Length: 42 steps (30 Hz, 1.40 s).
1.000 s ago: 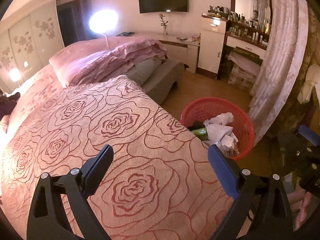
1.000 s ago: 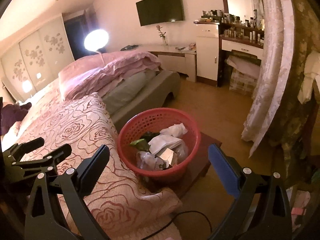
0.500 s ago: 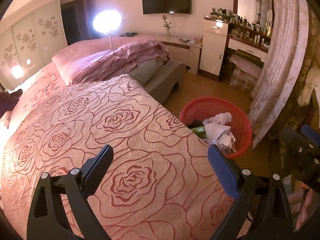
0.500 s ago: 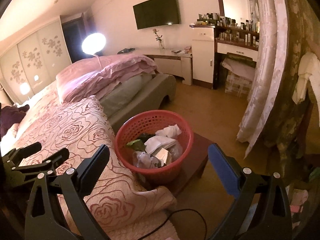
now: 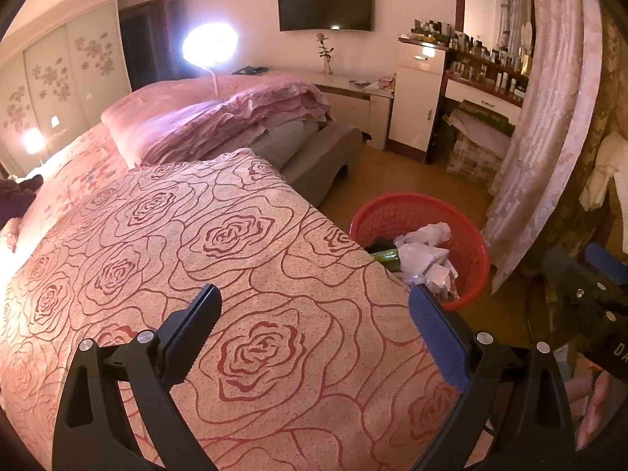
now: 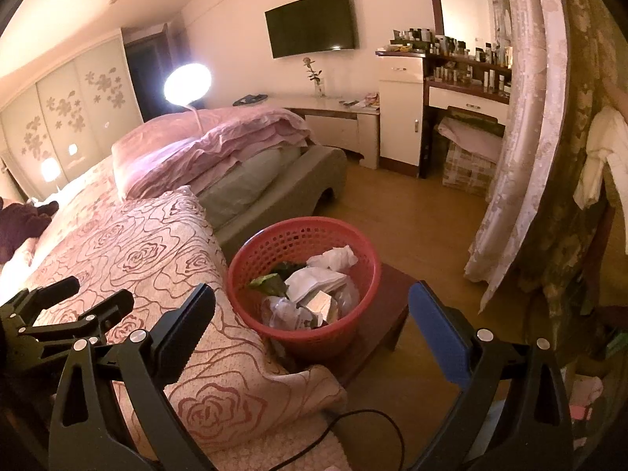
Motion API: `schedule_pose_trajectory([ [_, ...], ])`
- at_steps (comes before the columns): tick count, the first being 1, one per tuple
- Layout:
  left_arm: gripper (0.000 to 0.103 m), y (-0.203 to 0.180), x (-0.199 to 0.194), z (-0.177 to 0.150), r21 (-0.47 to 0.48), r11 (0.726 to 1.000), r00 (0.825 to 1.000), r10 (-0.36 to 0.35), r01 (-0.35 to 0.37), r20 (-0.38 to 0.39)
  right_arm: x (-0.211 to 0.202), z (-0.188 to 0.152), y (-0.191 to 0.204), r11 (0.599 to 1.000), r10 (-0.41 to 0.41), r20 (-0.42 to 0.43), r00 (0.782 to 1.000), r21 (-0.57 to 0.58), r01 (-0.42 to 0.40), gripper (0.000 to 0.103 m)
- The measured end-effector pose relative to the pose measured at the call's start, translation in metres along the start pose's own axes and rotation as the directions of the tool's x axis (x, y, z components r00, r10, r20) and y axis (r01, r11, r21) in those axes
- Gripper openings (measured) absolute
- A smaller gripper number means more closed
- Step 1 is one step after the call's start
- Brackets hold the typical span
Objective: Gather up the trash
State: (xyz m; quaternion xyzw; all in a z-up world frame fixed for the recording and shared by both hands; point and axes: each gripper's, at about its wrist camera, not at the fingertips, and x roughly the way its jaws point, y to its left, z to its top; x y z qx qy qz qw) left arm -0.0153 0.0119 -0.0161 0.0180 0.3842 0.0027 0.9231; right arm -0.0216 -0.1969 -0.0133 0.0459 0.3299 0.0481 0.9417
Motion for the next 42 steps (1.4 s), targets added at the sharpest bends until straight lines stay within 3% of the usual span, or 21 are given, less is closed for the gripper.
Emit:
schedule_pose_trajectory([
  [32,0.093,-0.001,0.003,-0.003,0.009,1.0,1.0,0.009,-0.009,-0.01,0.003,-0.001,-0.002,1.0,-0.004,-0.008,1.0,0.0,0.004,0.096],
  [42,0.093,0.008,-0.001,-0.003,-0.031,0.998,0.998,-0.06,0.06,0.009,0.006,-0.006,-0.012,1.0,-0.017,-0.006,1.0,0.016,0.017,0.096],
])
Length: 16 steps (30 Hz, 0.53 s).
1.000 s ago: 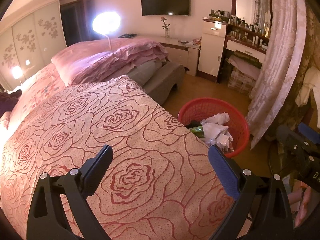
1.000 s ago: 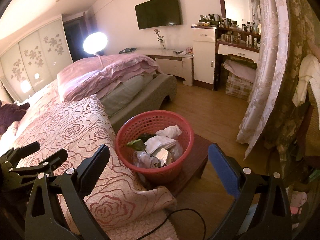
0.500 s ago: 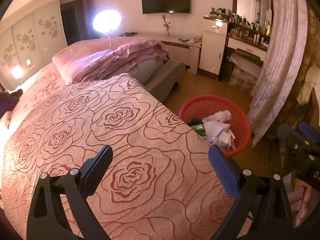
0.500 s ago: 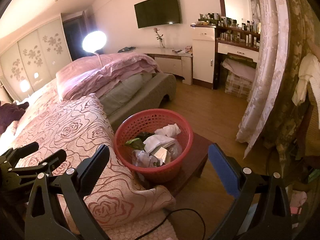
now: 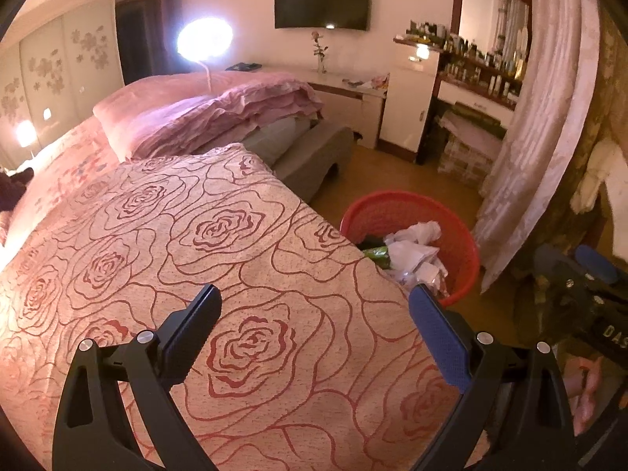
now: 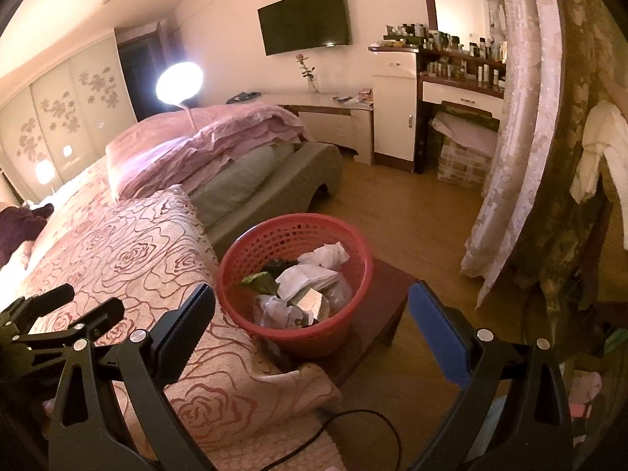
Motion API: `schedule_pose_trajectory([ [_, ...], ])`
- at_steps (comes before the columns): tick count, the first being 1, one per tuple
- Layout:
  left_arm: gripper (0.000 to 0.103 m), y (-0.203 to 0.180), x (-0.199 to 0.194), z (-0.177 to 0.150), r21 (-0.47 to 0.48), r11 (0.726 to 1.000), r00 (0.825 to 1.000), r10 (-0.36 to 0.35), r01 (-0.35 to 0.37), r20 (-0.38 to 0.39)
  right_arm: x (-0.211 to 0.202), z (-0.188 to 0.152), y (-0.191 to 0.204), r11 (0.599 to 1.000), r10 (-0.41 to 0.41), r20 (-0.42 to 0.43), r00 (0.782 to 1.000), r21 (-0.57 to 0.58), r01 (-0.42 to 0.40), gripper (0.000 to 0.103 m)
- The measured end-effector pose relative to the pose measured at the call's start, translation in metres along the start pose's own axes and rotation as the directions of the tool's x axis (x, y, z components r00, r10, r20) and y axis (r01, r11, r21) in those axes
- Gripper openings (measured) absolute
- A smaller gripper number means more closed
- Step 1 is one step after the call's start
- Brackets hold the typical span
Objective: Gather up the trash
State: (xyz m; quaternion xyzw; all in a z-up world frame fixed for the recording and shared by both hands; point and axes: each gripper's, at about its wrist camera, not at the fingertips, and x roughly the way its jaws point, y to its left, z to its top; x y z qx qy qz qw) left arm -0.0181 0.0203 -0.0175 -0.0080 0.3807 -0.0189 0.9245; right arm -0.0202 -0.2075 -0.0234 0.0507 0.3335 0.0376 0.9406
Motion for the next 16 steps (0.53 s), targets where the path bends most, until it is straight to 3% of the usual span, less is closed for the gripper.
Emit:
schedule_pose_trajectory([
  [4,0.093,0.012,-0.013,0.002,-0.023,1.0,0.998,0.021,-0.02,0.059,0.0,0.001,0.001,1.0,-0.004,0.0,1.0,-0.005,0.004,0.096],
  [10,0.093,0.036,-0.023,0.002,-0.043,0.994,0.993,0.104,-0.101,0.06,-0.004,-0.003,0.013,0.999,0.016,0.005,1.0,-0.037,-0.016,0.096],
  [16,0.093,0.085,-0.039,-0.013,-0.111,0.97,0.975,0.221,-0.216,0.031,-0.003,-0.024,0.067,0.977,0.152,-0.066,0.986,-0.142,-0.16,0.096],
])
